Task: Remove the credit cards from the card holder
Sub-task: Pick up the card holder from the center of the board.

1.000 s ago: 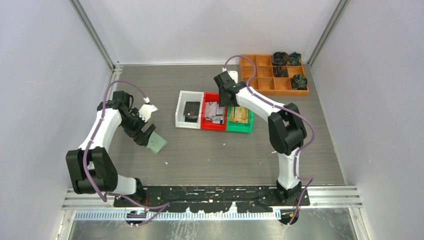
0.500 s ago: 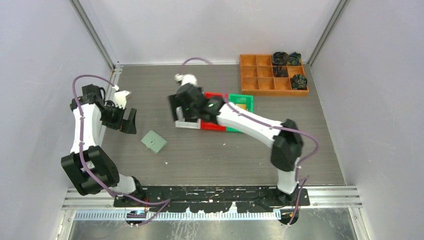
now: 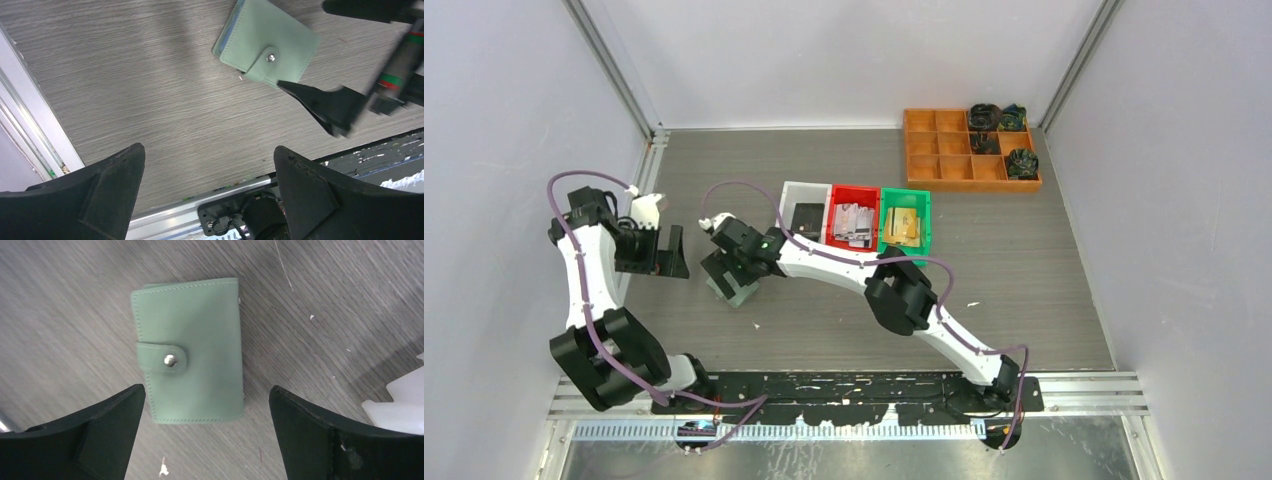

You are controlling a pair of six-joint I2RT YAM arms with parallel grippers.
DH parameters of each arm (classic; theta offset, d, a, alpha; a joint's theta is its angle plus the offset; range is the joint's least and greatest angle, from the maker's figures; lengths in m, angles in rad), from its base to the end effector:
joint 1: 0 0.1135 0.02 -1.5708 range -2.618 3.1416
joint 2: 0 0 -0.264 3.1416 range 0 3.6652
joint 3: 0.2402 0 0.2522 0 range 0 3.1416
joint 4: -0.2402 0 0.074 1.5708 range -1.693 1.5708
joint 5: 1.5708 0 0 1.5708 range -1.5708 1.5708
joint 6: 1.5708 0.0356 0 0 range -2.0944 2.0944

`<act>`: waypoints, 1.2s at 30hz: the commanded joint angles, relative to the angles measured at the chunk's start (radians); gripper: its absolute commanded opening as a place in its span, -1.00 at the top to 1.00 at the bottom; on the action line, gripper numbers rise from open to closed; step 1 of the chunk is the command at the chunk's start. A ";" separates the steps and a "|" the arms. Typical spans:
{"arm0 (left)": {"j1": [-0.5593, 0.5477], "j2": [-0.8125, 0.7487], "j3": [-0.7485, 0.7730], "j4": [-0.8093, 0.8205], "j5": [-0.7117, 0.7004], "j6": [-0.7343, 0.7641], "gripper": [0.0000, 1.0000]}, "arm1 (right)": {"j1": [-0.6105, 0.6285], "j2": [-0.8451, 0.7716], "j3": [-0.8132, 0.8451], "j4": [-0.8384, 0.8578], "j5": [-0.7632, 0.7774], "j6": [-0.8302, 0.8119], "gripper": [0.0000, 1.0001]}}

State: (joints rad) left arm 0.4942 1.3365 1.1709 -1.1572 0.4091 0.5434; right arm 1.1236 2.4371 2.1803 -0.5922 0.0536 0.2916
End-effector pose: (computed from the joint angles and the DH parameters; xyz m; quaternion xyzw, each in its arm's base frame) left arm 0.2148 0.0997 0.2857 0.0490 0.9707 -0.1150 0.2051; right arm 0.2377 0.4912 0.1981 -0.3693 0.8593 0.2104 0.2845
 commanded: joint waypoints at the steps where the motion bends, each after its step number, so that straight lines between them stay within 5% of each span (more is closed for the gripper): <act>1: 0.012 -0.065 0.016 -0.055 0.073 0.010 -0.99 | -0.003 0.026 0.068 0.004 0.042 -0.055 -0.99; 22: 0.013 -0.065 0.031 -0.118 0.133 0.038 -0.99 | 0.012 0.038 0.036 0.073 -0.141 -0.084 -0.99; 36: 0.015 -0.067 0.077 -0.147 0.137 0.038 -0.99 | 0.037 0.110 0.069 0.013 0.072 -0.125 -0.99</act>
State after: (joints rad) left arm 0.4999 1.2881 1.2045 -1.2850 0.5175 0.5800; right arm 1.1381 2.5416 2.2482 -0.5724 0.0391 0.1963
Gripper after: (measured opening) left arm 0.994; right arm 0.994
